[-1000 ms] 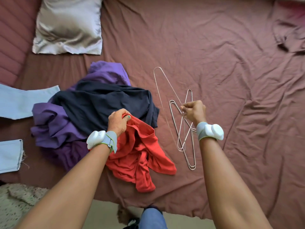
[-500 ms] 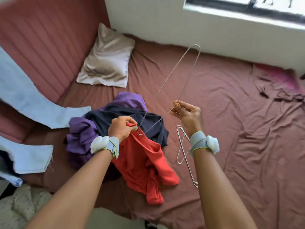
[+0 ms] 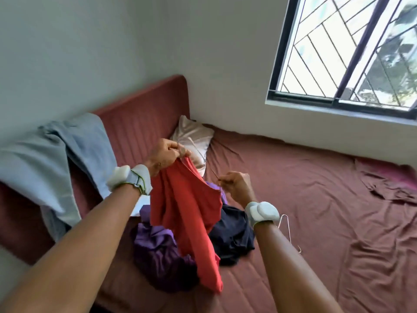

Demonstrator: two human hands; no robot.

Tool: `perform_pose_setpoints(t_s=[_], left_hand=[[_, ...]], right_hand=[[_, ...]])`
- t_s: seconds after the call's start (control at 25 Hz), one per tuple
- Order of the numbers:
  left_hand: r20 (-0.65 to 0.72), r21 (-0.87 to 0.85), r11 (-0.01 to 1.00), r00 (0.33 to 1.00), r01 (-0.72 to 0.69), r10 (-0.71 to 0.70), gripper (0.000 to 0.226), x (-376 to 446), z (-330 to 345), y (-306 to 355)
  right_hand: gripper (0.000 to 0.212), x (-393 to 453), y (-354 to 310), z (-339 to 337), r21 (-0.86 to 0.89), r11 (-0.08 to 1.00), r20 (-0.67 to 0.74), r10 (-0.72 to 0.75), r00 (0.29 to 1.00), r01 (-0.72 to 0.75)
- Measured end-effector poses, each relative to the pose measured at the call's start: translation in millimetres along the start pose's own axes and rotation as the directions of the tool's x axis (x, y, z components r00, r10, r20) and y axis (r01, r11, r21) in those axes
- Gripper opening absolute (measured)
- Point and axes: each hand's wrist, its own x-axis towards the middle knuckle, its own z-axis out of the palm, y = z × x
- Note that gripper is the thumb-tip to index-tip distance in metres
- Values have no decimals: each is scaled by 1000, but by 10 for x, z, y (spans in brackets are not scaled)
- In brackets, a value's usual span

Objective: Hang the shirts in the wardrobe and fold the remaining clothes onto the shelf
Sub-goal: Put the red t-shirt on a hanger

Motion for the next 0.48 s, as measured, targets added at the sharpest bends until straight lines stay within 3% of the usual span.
perform_pose_setpoints(t_s=[0.08,0.16,0.24,0.32,0.48], left_hand=[[-1,58,998,999,38,-38,18,-73,-301,20],[68,106,992,995,66,-73,23,-208,-495,2],[131,354,935,991,-11,-38,27,-267,-494,-57],[107,534,843,994,-62,5,28,-264,-370,-107],[-64,462,886,995,-38,76,22,-264,-197,-149]], right_hand=[[4,30,8,-129,-321,947,129,13,992,29],[10,21,-95,-263,-508,857,311,87,946,88],[17,11,-250,-325,-545,815,461,97,882,195],[27,29,-422,-346,-522,818,494,58,867,242],[33,84,-566,-474,-450,860,358,-72,931,239]])
